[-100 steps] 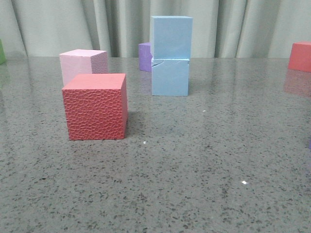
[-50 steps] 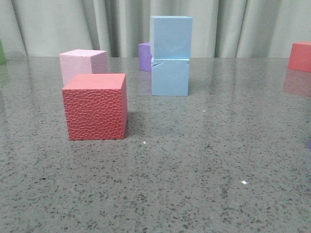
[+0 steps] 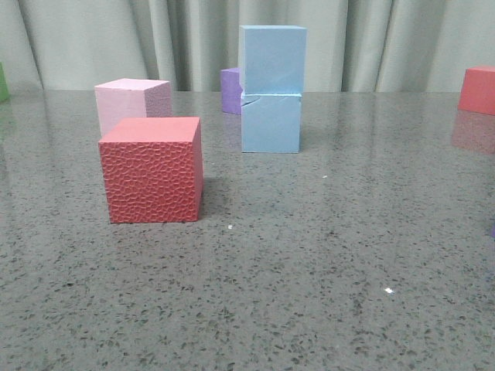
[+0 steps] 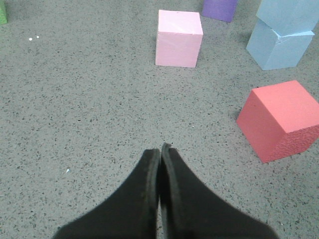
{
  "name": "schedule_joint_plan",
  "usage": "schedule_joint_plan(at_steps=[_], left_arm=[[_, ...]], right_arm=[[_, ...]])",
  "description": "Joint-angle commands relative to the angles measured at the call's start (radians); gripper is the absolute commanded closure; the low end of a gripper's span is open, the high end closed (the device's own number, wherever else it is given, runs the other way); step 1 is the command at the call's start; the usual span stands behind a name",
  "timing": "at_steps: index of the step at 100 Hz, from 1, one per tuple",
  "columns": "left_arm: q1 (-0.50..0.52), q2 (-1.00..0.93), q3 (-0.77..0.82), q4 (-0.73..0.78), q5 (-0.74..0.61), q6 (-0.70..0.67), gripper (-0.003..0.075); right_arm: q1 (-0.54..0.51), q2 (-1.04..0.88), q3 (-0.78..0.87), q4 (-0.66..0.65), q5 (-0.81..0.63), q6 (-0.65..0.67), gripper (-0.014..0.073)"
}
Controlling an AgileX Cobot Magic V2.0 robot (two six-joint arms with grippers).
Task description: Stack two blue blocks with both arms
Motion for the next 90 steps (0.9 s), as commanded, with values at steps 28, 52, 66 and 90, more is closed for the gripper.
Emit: schedule_joint_plan(at_steps=[28, 52, 66, 90], left_arm=[[0.003, -0.055, 0.156, 0.047, -0.389, -0.007, 0.0739], [0.003, -0.230, 0.413, 0.094, -0.631, -0.007, 0.0739], [0.003, -0.331, 0.516, 0.094, -0.654, -0.007, 0.0739], [0.003, -0.404, 0.579, 0.094, -0.654, -0.007, 0.0739]], right_arm=[[-0.003, 0.003, -0.023, -0.011, -0.069, -0.008, 0.0662], [-0.003, 0.003, -0.023, -0.011, -0.069, -0.008, 0.0662], [-0.003, 0.003, -0.023, -0.011, -0.069, -0.008, 0.0662], [-0.003, 0.003, -0.023, -0.011, -0.069, -0.008, 0.0662]])
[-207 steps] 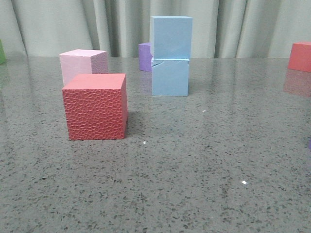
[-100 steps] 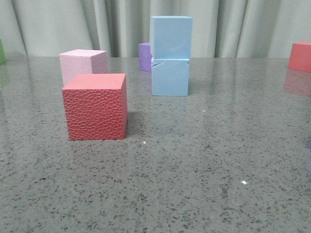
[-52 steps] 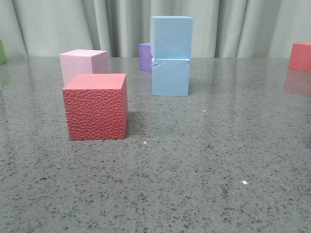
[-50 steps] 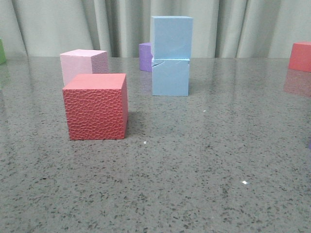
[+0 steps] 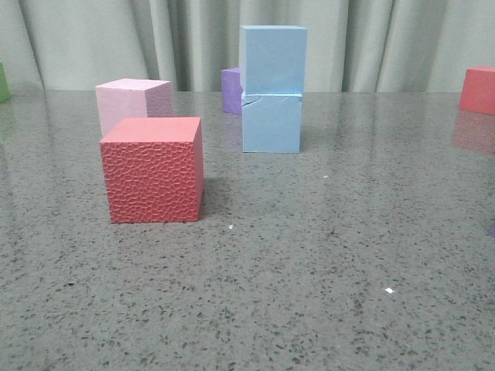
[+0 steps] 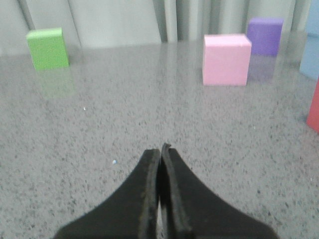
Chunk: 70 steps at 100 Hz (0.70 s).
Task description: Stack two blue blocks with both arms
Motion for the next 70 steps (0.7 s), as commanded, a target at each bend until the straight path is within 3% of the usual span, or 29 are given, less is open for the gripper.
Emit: schedule_joint_plan(at_steps=[1, 31, 70], left_arm=[[0.003, -0.006, 0.003, 0.002, -0.088, -0.007, 0.0739], [0.005, -0.059, 0.032, 0.006, -0.088, -0.009, 0.0739], [0.104, -0.107, 0.041, 0.007, -0.083, -0.009, 0.0739]], right_arm=[[-0.003, 0.003, -0.023, -0.011, -0.067, -0.008, 0.0662], [-0.003, 0.003, -0.023, -0.011, -0.067, -0.008, 0.0662], [-0.003, 0.003, -0.023, -0.011, -0.067, -0.008, 0.0662]])
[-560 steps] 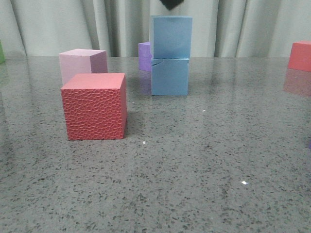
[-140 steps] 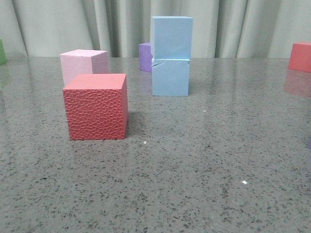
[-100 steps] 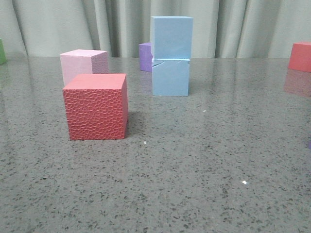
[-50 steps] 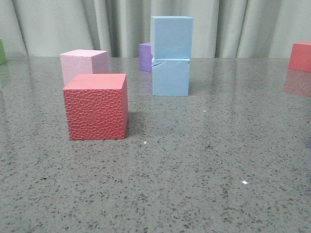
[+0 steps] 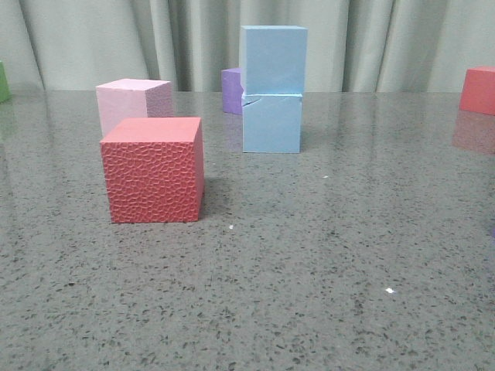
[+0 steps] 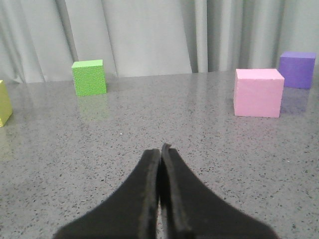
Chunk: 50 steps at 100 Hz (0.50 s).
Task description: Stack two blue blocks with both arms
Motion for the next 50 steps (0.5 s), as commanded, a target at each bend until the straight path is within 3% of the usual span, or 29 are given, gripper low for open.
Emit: schedule_joint_plan(at_steps=[1, 50], left_arm=[[0.004, -0.017, 0.041, 0.001, -0.076, -0.009, 0.0739], [0.007, -0.038, 0.041, 0.013, -0.075, -0.009, 0.0739]], right_arm=[[-0.003, 0.003, -0.023, -0.011, -0.067, -0.008, 0.0662], [-0.003, 0.004, -0.023, -0.011, -0.067, -0.008, 0.0662]])
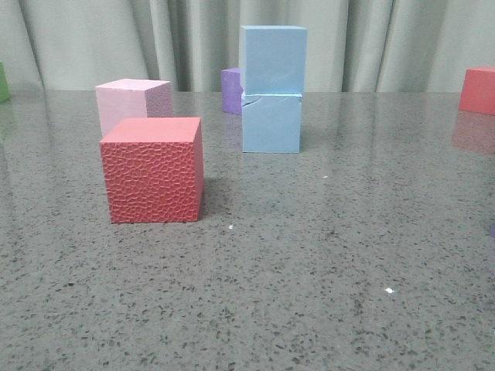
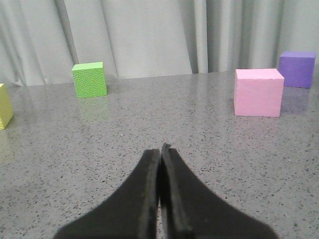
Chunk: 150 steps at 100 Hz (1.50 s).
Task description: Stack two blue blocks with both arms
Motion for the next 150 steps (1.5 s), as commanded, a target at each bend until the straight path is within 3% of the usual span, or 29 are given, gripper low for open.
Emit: schedule_joint_plan(at_steps=[1, 97, 118, 150], left_arm=[[0.003, -0.033, 0.041, -0.004, -0.077, -0.009, 0.0739], [0.003, -0.031, 0.041, -0.004, -0.077, -0.009, 0.0739], [0.003, -0.031, 0.041, -0.004, -0.077, -0.009, 0.0739], [0.003, -0.031, 0.041, -0.004, -0.077, -0.009, 0.0739]], right_arm=[[-0.003, 0.004, -0.023, -0.011, -0.067, -0.008, 0.0662], [-0.003, -0.010, -0.015, -0.018, -0.089, -0.008, 0.0662], [-0.003, -0.100, 0.117, -0.015, -0.285, -0.008, 0.0662], [-0.003, -0.299, 0.424, 0.039, -0.730, -0.008, 0.0662]])
